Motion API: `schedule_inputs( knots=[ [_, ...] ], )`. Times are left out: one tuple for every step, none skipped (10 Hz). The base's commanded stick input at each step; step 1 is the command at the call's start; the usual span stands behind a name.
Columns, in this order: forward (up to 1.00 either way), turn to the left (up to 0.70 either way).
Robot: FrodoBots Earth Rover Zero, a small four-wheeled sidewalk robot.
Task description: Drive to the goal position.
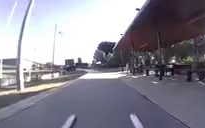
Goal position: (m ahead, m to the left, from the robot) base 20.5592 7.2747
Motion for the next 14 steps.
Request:
schedule_inputs(
  knots=[
    [1.0,0.0],
    [1.0,0.0],
    [1.0,0.0],
    [1.0,0.0],
    [1.0,0.0],
    [1.0,0.0],
    [1.0,0.0],
    [1.0,0.0],
    [1.0,0.0],
    [1.0,0.0],
    [1.0,0.0],
    [1.0,0.0],
    [1.0,0.0],
    [1.0,0.0]
  ],
)
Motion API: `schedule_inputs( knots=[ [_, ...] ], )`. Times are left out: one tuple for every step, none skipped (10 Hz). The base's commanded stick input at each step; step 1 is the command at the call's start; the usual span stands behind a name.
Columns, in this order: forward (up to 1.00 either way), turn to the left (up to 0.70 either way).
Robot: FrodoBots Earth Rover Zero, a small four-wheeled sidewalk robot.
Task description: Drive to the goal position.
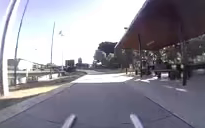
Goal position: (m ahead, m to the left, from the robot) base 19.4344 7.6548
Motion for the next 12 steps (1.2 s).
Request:
schedule_inputs(
  knots=[
    [1.0,0.0],
    [1.0,0.0],
    [1.0,0.0],
    [1.0,0.0],
    [1.0,0.0],
    [1.0,0.0],
    [1.0,0.0],
    [1.0,0.0],
    [1.0,0.0],
    [1.0,0.0],
    [1.0,0.0],
    [1.0,0.0]
  ],
)
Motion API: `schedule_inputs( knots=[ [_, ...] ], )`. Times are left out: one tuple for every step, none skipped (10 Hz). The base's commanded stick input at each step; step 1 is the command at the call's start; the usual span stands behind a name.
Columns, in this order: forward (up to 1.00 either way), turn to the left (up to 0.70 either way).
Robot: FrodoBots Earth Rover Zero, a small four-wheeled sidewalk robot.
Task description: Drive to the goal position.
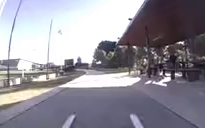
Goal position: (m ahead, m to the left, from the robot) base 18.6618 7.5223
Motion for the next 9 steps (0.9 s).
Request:
schedule_inputs(
  knots=[
    [1.0,0.0],
    [1.0,0.0],
    [1.0,0.0],
    [1.0,0.0],
    [1.0,0.0],
    [1.0,0.0],
    [1.0,0.0],
    [1.0,0.0],
    [1.0,0.0]
  ],
)
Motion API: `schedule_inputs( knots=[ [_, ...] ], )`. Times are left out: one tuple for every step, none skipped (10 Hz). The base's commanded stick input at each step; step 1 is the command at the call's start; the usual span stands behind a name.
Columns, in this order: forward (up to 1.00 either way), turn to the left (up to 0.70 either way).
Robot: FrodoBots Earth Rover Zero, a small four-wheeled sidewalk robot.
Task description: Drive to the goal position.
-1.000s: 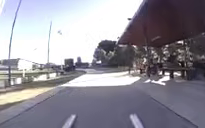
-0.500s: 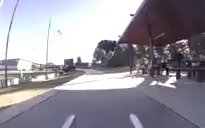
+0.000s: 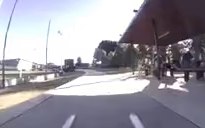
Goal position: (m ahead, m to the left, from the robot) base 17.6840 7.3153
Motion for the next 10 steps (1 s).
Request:
schedule_inputs(
  knots=[
    [1.0,0.0],
    [1.0,0.0],
    [1.0,0.0],
    [1.0,0.0],
    [1.0,0.0],
    [1.0,0.0],
    [1.0,0.0],
    [1.0,0.0],
    [1.0,0.0],
    [1.0,0.0]
  ],
)
